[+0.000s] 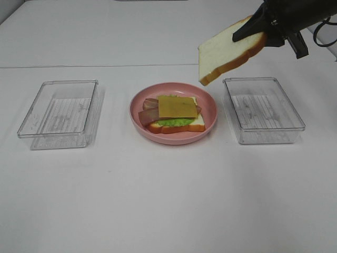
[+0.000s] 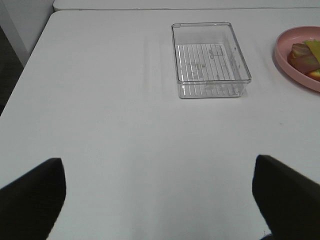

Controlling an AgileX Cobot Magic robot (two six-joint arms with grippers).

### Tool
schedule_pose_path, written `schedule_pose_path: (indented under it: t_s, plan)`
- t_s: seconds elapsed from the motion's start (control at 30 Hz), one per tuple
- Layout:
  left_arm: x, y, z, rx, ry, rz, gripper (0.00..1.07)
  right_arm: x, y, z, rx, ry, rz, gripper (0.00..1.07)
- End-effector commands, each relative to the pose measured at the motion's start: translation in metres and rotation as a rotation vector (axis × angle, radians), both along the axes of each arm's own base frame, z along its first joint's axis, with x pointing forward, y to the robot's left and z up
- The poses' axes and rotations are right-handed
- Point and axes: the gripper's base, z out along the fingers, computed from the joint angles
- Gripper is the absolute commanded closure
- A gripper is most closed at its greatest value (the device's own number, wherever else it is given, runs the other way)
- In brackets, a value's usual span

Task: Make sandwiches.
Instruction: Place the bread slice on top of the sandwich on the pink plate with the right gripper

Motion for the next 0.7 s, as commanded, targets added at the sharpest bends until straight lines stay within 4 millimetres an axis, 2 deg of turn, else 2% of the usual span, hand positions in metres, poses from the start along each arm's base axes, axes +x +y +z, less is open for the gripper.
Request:
schedule_pose_path:
  t_s: [0.03, 0.07, 0.13, 0.17, 0.23, 0.33, 0.37, 0.43, 0.5, 0.7]
  plan:
    - [-0.002, -0.001, 0.000, -0.004, -0.023, 0.001, 0.11, 0.006, 0.006, -0.005, 0.024, -0.050, 0.002, 1.07]
    - [-0.002, -0.001, 0.000, -0.004, -0.023, 0.001, 0.11, 0.006, 0.006, -0.005, 0.024, -0.050, 0.002, 1.07]
    - [-0.002, -0.001, 0.000, -0.004, -0.023, 0.001, 0.11, 0.012, 0.027, -0.024, 0.049, -0.033, 0.041, 1.07]
    - [-0.002, -0.001, 0.000, -0.004, -0.023, 0.001, 0.11, 0.012, 0.027, -0.024, 0.049, -0.033, 0.041, 1.07]
    - [-0.002, -0.001, 0.000, -0.004, -0.023, 0.001, 0.11, 0.015, 0.052, -0.042, 0.072, -0.030, 0.090, 1.07]
    - [-0.002, -0.001, 0.000, -0.004, -0.023, 0.001, 0.11, 0.016, 0.058, -0.049, 0.081, -0.025, 0.095, 1.07]
    - [-0.002, -0.001, 0.000, -0.004, -0.023, 0.001, 0.11, 0.018, 0.069, -0.061, 0.105, -0.006, 0.108, 1.07]
    - [-0.002, -0.001, 0.000, -0.004, -0.023, 0.001, 0.11, 0.019, 0.073, -0.066, 0.116, 0.005, 0.112, 1.07]
    - [-0.002, -0.001, 0.000, -0.004, -0.023, 0.001, 0.11, 0.028, 0.083, -0.082, 0.139, 0.037, 0.116, 1.07]
    - [-0.002, -0.001, 0.000, -0.004, -0.023, 0.001, 0.11, 0.037, 0.092, -0.094, 0.142, 0.047, 0.125, 1.07]
